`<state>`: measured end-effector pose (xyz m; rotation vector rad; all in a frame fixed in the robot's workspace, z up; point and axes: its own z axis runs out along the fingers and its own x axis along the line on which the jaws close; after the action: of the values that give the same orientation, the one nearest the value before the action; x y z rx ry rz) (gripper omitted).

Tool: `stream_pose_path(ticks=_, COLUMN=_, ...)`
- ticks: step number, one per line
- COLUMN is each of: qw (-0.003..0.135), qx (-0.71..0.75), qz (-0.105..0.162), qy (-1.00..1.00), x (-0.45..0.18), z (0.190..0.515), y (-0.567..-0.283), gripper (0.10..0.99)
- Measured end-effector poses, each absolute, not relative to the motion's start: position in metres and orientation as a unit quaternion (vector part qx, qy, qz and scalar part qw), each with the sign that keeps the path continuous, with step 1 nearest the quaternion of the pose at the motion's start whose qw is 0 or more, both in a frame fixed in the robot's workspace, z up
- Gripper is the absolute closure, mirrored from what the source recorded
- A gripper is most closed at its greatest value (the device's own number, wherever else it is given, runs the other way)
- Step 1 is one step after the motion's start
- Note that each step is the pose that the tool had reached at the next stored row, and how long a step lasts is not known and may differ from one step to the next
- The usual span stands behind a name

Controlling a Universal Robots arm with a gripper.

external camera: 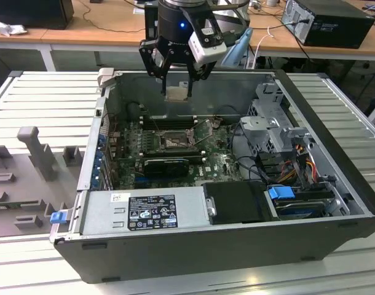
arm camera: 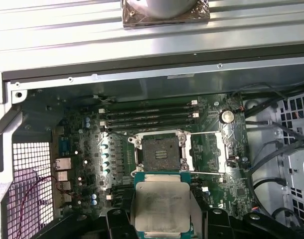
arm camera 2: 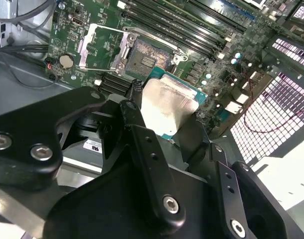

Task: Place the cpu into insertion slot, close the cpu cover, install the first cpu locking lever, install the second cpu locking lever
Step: 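Place the cpu into insertion slot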

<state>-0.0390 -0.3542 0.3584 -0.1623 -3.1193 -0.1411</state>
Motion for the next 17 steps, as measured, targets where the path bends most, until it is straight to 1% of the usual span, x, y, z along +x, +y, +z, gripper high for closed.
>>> stream_pose_path(ticks=17, qw=0.005, qx=-0.097, qz=-0.045, qy=-0.994, x=-0.0389, z=0.3582, y=-0.3542, gripper=0.557)
